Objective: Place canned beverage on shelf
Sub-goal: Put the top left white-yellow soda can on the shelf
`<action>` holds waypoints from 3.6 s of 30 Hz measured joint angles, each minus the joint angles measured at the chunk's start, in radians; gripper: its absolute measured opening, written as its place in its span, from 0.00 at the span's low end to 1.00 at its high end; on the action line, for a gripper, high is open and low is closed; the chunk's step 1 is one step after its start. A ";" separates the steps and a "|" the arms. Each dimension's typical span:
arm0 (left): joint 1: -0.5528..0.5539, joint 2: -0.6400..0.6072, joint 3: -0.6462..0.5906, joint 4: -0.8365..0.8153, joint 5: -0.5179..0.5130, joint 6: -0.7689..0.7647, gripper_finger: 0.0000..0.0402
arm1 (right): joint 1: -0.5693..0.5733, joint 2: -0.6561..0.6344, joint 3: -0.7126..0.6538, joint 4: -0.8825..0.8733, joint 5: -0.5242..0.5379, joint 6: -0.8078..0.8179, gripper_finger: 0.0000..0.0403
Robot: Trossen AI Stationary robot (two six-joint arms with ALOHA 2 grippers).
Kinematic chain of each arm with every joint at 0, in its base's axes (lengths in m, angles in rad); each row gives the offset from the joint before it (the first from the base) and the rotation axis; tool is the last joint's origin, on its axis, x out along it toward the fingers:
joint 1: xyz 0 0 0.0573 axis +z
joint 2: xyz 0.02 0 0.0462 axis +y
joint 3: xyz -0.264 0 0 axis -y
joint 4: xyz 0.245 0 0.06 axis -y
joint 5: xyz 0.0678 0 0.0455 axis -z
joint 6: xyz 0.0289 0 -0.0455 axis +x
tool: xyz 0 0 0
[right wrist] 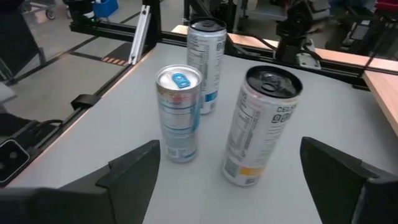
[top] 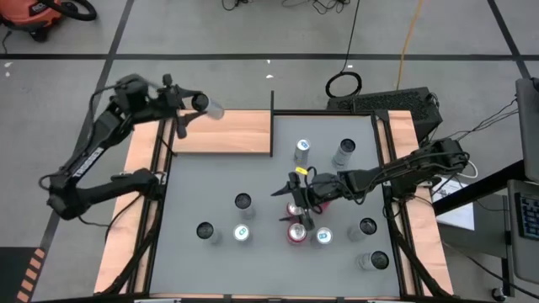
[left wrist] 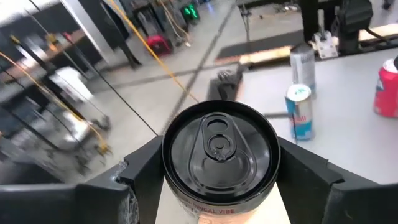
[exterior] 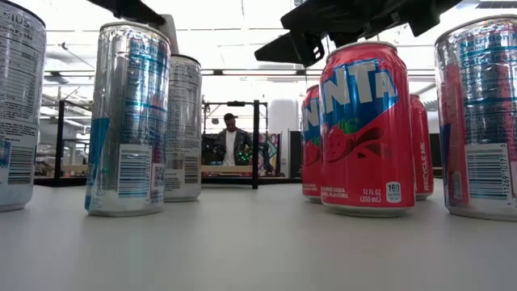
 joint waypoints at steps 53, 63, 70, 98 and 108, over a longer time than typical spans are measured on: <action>0.034 0.215 -0.343 0.332 -0.166 -0.165 0.61 | -0.014 0.000 0.000 -0.013 0.001 -0.087 0.79; 0.033 0.215 -0.343 0.329 -0.172 -0.192 0.70 | -0.017 0.000 0.000 -0.013 0.000 -0.071 0.79; 0.033 0.215 -0.343 0.327 -0.201 -0.193 0.73 | -0.017 0.000 0.000 -0.013 0.000 -0.071 0.79; -0.105 0.096 -0.320 0.354 -0.409 -0.321 0.84 | -0.022 0.017 0.000 0.036 0.240 -0.034 0.79; -0.478 0.102 -0.319 0.356 -0.760 -0.448 0.68 | -0.023 0.050 0.000 0.069 0.237 -0.044 0.79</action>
